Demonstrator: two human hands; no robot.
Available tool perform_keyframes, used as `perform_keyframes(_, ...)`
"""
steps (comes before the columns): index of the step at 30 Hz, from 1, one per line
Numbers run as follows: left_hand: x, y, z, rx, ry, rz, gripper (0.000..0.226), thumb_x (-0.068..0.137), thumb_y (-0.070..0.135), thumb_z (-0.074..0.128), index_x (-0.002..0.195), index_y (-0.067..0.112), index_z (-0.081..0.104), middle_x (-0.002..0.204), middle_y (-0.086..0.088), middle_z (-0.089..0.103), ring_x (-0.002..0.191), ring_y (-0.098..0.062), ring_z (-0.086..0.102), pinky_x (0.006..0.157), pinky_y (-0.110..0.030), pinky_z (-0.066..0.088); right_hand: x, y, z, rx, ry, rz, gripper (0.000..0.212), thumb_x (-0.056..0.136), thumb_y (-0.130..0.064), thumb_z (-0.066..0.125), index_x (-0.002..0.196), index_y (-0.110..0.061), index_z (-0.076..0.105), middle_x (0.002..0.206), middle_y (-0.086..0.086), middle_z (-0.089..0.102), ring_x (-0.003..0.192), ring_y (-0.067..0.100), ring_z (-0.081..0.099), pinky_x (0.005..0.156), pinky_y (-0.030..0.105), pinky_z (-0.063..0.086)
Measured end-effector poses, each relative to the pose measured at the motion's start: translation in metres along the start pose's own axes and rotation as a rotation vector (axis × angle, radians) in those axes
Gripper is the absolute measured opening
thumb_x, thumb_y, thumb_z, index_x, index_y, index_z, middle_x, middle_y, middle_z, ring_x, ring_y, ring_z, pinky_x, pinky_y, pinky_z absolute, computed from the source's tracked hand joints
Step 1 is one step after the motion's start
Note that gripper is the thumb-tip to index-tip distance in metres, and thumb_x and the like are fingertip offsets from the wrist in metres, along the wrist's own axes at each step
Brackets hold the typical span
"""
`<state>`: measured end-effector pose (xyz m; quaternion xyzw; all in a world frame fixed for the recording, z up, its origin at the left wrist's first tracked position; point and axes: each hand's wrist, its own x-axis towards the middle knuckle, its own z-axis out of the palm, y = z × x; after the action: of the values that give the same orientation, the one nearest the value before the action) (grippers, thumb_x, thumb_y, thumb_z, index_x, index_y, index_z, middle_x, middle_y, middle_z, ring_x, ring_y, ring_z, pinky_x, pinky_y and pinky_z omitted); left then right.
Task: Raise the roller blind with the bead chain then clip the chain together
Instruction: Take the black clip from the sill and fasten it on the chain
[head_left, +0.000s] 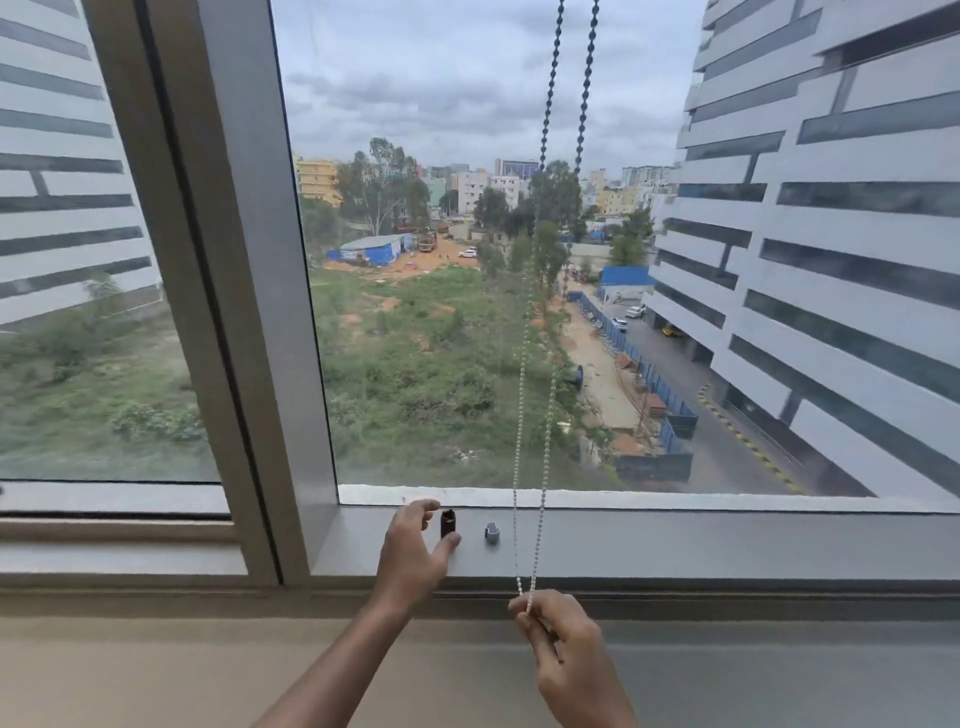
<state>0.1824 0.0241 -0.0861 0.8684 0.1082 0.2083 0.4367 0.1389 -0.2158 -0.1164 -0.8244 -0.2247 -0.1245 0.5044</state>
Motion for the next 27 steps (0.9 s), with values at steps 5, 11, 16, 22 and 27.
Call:
perform_keyframes(5, 0.021, -0.021, 0.011, -0.019, -0.052, 0.008, 0.051, 0.088, 0.014, 0.091, 0.132, 0.006, 0.067, 0.122, -0.008, 0.067, 0.109, -0.024, 0.066, 0.099, -0.036, 0.055, 0.010, 0.009, 0.013, -0.038, 0.015, 0.016, 0.032, 0.096, -0.002, 0.072, 0.100, -0.032, 0.080, 0.100, -0.006, 0.077, 0.101, 0.007, 0.072, 0.089, 0.017, 0.054)
perform_keyframes(11, 0.034, -0.040, 0.018, -0.057, -0.073, 0.047, 0.032, 0.087, 0.010, 0.091, 0.114, 0.012, 0.073, 0.101, 0.000, 0.074, 0.090, -0.015, 0.069, 0.074, -0.009, 0.046, 0.018, 0.015, 0.029, -0.029, 0.082, 0.051, 0.036, 0.095, -0.003, 0.069, 0.100, -0.037, 0.077, 0.103, -0.014, 0.076, 0.098, 0.012, 0.077, 0.088, 0.026, 0.060)
perform_keyframes(16, 0.040, -0.049, 0.023, -0.137, -0.103, 0.062, 0.019, 0.088, 0.004, 0.089, 0.103, 0.009, 0.078, 0.093, -0.003, 0.077, 0.085, -0.015, 0.072, 0.067, -0.003, 0.052, 0.024, 0.016, 0.038, -0.047, 0.131, 0.055, 0.035, 0.094, -0.005, 0.067, 0.104, -0.037, 0.076, 0.107, -0.016, 0.076, 0.098, 0.010, 0.077, 0.089, 0.026, 0.060)
perform_keyframes(22, 0.034, -0.053, 0.032, -0.240, -0.108, 0.096, 0.024, 0.092, -0.008, 0.081, 0.108, 0.010, 0.077, 0.098, -0.005, 0.078, 0.092, -0.016, 0.074, 0.068, -0.004, 0.052, 0.026, 0.019, 0.044, -0.073, 0.187, 0.049, 0.037, 0.094, -0.006, 0.068, 0.105, -0.040, 0.076, 0.108, -0.016, 0.078, 0.102, 0.009, 0.078, 0.091, 0.026, 0.060)
perform_keyframes(27, 0.013, -0.050, 0.039, -0.367, -0.178, 0.150, 0.028, 0.098, -0.006, 0.075, 0.113, 0.018, 0.073, 0.106, 0.003, 0.082, 0.102, -0.002, 0.076, 0.086, -0.023, 0.061, 0.022, 0.015, 0.047, -0.053, 0.230, 0.018, 0.040, 0.092, 0.001, 0.071, 0.107, -0.036, 0.078, 0.109, -0.014, 0.078, 0.103, 0.011, 0.077, 0.092, 0.021, 0.059)
